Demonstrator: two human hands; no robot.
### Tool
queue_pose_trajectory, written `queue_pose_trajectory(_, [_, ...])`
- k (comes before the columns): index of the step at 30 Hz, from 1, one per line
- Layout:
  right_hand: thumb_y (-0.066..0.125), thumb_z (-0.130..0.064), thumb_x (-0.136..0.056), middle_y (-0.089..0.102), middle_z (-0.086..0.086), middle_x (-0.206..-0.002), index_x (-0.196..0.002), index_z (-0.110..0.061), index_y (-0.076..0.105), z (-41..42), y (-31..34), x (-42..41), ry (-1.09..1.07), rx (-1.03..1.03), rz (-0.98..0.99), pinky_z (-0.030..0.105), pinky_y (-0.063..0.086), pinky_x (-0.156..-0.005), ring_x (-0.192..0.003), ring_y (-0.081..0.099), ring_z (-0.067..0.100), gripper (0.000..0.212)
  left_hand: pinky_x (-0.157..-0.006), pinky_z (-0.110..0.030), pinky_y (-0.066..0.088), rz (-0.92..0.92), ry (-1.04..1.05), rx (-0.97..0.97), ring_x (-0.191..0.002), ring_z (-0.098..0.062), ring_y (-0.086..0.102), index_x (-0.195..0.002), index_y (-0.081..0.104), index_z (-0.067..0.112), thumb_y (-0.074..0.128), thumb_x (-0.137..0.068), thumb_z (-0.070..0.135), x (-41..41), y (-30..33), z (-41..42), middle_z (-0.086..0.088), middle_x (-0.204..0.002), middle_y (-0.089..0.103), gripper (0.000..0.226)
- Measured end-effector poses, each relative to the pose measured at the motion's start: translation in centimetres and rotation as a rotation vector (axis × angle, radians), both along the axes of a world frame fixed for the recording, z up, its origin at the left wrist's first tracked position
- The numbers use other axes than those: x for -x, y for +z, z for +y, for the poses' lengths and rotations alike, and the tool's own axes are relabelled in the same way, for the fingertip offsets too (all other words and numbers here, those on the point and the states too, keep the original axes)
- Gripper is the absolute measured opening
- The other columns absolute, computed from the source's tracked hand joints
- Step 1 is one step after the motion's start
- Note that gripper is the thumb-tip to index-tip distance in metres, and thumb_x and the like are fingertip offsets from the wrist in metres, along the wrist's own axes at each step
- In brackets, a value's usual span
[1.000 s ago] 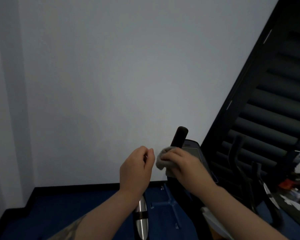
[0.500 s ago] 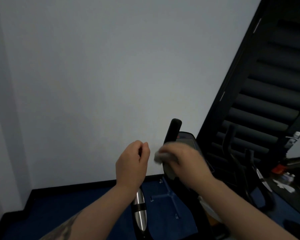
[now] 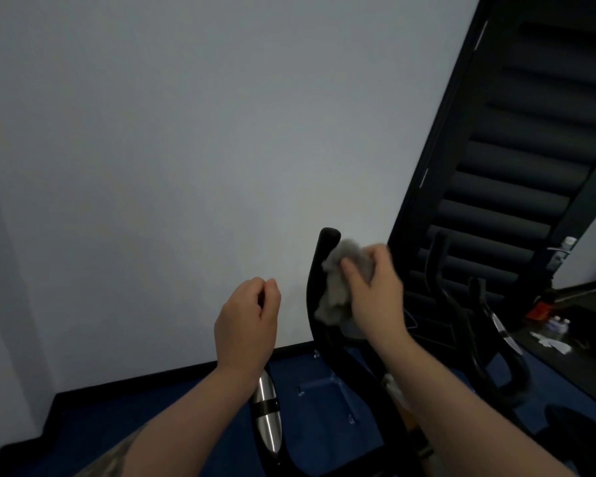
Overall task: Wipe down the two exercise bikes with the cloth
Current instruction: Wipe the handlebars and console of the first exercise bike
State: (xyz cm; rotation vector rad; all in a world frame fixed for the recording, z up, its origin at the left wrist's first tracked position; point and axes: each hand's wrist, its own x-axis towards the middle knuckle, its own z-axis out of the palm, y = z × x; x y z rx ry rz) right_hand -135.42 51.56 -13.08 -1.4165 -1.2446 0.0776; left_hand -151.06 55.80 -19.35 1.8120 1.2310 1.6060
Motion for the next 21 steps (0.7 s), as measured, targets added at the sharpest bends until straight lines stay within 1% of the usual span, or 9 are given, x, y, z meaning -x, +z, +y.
queue_pose_trajectory(2, [0.062, -0.017, -0.093, 0.059, -0.014, -0.080, -0.090, -0.028, 0.048, 1.0, 2.1, 0.3, -0.009, -0.151, 0.101, 0.005, 0.041, -0.061, -0.072, 0.057, -0.011, 0.018, -0.049, -0.034, 0.036, -0.008, -0.008, 0.003, -0.058, -0.023, 0.045, -0.065, 0.048, 0.007, 0.040, -0.097, 0.037, 0.0, 0.1, -0.1, -0.005, -0.059, 0.048, 0.045])
queue_pose_trajectory(3, [0.061, -0.018, -0.093, 0.060, -0.015, -0.082, -0.095, -0.026, 0.048, 1.5, 2.4, 0.7, 0.003, -0.148, 0.110, 0.005, 0.041, -0.062, -0.073, 0.057, -0.012, 0.015, -0.050, -0.035, 0.037, -0.009, -0.009, 0.000, -0.057, -0.022, 0.045, -0.065, 0.048, 0.007, 0.040, -0.097, 0.036, 0.0, 0.1, -0.2, -0.005, -0.059, 0.048, 0.044])
queue_pose_trajectory(5, [0.061, -0.024, -0.094, 0.060, -0.016, -0.083, -0.100, -0.026, 0.046, 2.1, 1.4, 1.7, -0.009, -0.061, 0.084, 0.010, 0.043, -0.061, -0.074, 0.057, -0.010, 0.017, -0.050, -0.039, 0.039, -0.009, -0.008, -0.001, -0.056, -0.023, 0.046, -0.064, 0.047, 0.007, 0.041, -0.098, 0.035, 0.0, 0.1, -0.3, -0.006, -0.059, 0.049, 0.044])
queue_pose_trajectory(8, [0.060, -0.032, -0.094, 0.061, -0.011, -0.081, -0.096, -0.026, 0.043, 1.2, -2.0, 1.6, -0.047, 0.064, 0.010, 0.025, 0.048, -0.062, -0.073, 0.058, 0.000, 0.018, -0.050, -0.041, 0.040, -0.019, -0.010, 0.001, -0.056, -0.022, 0.047, -0.063, 0.045, 0.009, 0.041, -0.098, 0.036, 0.0, 0.0, -0.2, -0.005, -0.060, 0.050, 0.044])
queue_pose_trajectory(10, [0.061, -0.033, -0.093, 0.063, -0.006, -0.080, -0.093, -0.024, 0.046, 0.1, -3.7, 0.6, -0.014, 0.232, -0.076, 0.030, 0.050, -0.063, -0.075, 0.061, 0.008, 0.018, -0.050, -0.041, 0.040, -0.023, -0.008, 0.002, -0.056, -0.022, 0.048, -0.063, 0.045, 0.009, 0.040, -0.097, 0.037, 0.0, 0.0, -0.1, -0.006, -0.060, 0.051, 0.045])
queue_pose_trajectory(12, [0.065, -0.028, -0.091, 0.062, -0.009, -0.076, -0.087, -0.023, 0.048, -0.3, -3.4, -0.9, 0.059, 0.293, -0.056, 0.021, 0.047, -0.060, -0.073, 0.059, 0.000, 0.018, -0.050, -0.041, 0.041, -0.023, -0.010, 0.001, -0.056, -0.022, 0.048, -0.064, 0.046, 0.008, 0.040, -0.097, 0.038, 0.0, 0.0, -0.1, -0.006, -0.060, 0.051, 0.046])
queue_pose_trajectory(16, [0.066, -0.020, -0.090, 0.059, -0.014, -0.077, -0.092, -0.024, 0.048, 1.5, 0.9, -1.4, -0.019, -0.017, 0.024, 0.004, 0.040, -0.055, -0.067, 0.056, -0.016, 0.018, -0.051, -0.041, 0.040, -0.031, -0.004, 0.001, -0.057, -0.023, 0.048, -0.064, 0.046, 0.007, 0.040, -0.097, 0.037, 0.0, 0.2, -0.1, -0.007, -0.061, 0.052, 0.046])
queue_pose_trajectory(18, [0.062, -0.023, -0.093, 0.060, -0.015, -0.079, -0.097, -0.025, 0.047, 2.7, 2.0, -0.4, -0.010, -0.065, 0.069, 0.002, 0.040, -0.054, -0.068, 0.057, -0.017, 0.016, -0.052, -0.041, 0.041, -0.021, -0.001, 0.001, -0.058, -0.024, 0.049, -0.064, 0.046, 0.006, 0.039, -0.097, 0.037, 0.0, 0.1, -0.2, -0.007, -0.062, 0.053, 0.046])
queue_pose_trajectory(21, [0.057, -0.028, -0.096, 0.058, -0.012, -0.075, -0.093, -0.024, 0.043, 2.4, -0.5, 0.7, -0.009, -0.019, 0.075, 0.005, 0.038, -0.052, -0.065, 0.056, -0.012, 0.015, -0.053, -0.043, 0.042, -0.019, -0.002, 0.004, -0.058, -0.023, 0.049, -0.064, 0.047, 0.007, 0.040, -0.097, 0.037, 0.1, 0.1, -0.3, -0.007, -0.062, 0.052, 0.045])
